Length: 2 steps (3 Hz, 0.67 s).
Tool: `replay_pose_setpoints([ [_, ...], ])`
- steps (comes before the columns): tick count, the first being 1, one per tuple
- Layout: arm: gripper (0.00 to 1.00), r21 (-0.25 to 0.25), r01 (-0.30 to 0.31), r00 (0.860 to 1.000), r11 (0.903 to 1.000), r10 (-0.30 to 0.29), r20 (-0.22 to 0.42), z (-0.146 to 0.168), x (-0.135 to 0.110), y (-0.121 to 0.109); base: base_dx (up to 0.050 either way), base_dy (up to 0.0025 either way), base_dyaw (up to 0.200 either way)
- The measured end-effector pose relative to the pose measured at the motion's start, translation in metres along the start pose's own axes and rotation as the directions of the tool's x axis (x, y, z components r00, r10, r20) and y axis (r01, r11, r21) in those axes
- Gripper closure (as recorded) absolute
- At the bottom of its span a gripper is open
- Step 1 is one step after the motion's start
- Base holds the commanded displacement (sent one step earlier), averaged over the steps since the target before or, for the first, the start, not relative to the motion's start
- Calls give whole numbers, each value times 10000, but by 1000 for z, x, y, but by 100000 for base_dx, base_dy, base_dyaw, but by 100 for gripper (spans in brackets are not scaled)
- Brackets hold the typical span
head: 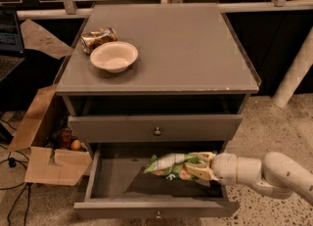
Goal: Place green rice chip bag into middle drawer
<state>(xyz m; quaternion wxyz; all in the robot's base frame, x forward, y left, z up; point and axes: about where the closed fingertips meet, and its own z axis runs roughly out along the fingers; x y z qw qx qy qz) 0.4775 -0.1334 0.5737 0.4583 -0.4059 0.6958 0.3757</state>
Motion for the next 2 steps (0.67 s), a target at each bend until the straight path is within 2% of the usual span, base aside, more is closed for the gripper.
replay_pose_setpoints([
  [2, 100, 742, -227, 9997, 9970, 231, -50, 13, 22, -15, 0, 0, 0],
])
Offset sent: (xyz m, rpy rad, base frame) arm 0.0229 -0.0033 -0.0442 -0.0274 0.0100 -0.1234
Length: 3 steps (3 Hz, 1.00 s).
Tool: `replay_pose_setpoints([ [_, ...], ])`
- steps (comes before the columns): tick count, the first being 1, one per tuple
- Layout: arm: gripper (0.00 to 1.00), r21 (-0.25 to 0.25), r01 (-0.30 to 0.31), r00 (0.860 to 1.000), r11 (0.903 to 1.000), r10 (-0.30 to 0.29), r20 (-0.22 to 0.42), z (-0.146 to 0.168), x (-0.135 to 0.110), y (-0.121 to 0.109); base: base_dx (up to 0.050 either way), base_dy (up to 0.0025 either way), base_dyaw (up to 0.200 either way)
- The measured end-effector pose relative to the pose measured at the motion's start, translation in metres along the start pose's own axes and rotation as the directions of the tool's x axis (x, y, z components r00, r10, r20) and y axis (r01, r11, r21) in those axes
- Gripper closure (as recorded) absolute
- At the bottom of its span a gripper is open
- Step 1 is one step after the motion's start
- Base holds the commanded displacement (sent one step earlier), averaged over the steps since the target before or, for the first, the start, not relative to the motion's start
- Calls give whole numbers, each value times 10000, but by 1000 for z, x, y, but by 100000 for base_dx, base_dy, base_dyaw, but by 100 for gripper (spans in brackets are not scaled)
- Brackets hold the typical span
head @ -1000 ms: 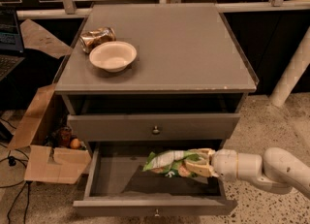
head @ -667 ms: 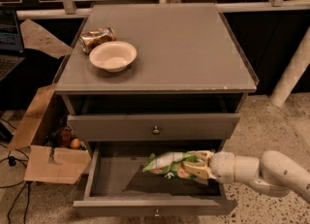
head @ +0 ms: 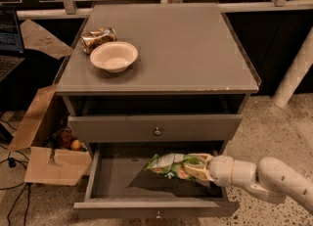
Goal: Place green rice chip bag into middle drawer
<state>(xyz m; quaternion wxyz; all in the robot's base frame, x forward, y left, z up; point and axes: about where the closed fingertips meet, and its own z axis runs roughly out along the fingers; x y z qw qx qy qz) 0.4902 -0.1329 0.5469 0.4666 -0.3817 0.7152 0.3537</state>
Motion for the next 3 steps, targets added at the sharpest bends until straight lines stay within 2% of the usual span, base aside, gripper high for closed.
replay_pose_setpoints([
  [1, 100, 139, -186, 9998, 9997, 186, -35, 5, 11, -5, 0, 0, 0],
  [2, 100, 746, -564, 9968, 9956, 603, -518, 15, 31, -10, 0, 0, 0],
  [3, 100, 806, -560, 9968, 9952, 604, -533, 15, 31, -12, 0, 0, 0],
])
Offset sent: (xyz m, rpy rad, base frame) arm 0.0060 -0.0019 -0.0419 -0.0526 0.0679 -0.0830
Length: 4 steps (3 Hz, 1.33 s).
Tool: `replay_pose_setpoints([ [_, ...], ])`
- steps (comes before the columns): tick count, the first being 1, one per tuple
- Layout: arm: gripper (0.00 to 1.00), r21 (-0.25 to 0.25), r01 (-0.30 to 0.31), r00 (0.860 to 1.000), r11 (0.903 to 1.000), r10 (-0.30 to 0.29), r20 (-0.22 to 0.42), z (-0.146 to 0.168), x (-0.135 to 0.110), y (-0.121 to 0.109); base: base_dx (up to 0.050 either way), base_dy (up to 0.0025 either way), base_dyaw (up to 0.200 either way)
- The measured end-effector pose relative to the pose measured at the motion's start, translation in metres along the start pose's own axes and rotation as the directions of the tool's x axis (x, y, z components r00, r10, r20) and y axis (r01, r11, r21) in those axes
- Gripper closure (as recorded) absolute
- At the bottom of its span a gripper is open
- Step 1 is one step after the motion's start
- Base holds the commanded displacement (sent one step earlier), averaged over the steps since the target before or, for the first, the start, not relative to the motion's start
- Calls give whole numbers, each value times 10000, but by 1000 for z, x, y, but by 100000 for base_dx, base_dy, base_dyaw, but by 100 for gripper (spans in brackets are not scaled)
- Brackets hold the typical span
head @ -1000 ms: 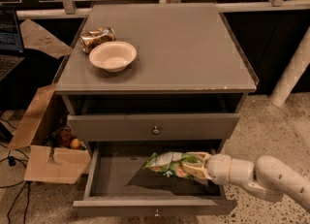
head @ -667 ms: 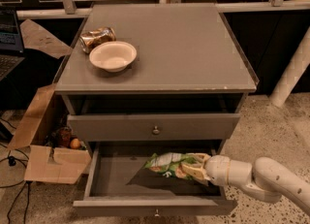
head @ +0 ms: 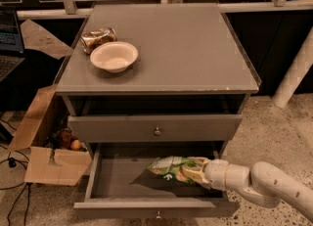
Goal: Place green rice chip bag into middle drawer
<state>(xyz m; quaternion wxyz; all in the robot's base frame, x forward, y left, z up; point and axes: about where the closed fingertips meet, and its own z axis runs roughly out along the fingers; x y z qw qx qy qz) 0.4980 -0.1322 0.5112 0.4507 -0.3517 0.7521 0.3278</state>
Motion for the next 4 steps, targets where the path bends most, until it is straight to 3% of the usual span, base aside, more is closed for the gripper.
replay_pose_setpoints([
  [2, 100, 635, -140, 9989, 9979, 111, 460, 18, -2, -3, 0, 0, 0],
  [4, 100, 971, -661, 9969, 9931, 617, 478, 40, 18, -21, 0, 0, 0],
])
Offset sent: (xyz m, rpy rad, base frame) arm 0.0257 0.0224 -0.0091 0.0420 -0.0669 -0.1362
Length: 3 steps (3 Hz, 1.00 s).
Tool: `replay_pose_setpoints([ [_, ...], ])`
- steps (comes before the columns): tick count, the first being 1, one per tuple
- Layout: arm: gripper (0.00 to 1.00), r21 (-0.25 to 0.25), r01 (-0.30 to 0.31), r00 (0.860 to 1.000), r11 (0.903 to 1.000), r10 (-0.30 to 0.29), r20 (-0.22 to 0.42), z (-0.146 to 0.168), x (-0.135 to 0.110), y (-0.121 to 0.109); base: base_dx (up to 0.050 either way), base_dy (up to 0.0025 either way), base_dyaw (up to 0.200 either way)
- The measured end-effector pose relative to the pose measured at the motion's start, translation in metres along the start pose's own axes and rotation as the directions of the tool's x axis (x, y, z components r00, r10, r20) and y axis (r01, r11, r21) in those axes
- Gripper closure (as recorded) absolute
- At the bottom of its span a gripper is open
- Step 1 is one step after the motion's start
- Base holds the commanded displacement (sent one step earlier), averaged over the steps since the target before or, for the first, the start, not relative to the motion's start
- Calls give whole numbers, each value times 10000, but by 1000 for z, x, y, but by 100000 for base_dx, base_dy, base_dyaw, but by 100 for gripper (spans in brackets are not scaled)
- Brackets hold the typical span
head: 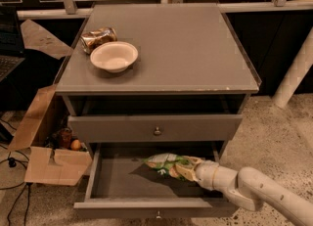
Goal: Place green rice chip bag into middle drawer
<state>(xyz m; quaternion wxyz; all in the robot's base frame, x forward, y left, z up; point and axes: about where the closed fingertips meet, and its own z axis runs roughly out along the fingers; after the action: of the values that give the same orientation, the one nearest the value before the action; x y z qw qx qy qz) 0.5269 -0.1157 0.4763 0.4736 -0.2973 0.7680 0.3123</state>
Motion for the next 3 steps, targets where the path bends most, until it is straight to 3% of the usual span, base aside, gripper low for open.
replay_pose_setpoints([
  [1, 82, 1, -22, 10000, 10000, 22, -4, 1, 1, -1, 0, 0, 0],
  [3, 34, 0, -21, 10000, 10000, 21, -4, 1, 1, 0, 0, 0, 0],
])
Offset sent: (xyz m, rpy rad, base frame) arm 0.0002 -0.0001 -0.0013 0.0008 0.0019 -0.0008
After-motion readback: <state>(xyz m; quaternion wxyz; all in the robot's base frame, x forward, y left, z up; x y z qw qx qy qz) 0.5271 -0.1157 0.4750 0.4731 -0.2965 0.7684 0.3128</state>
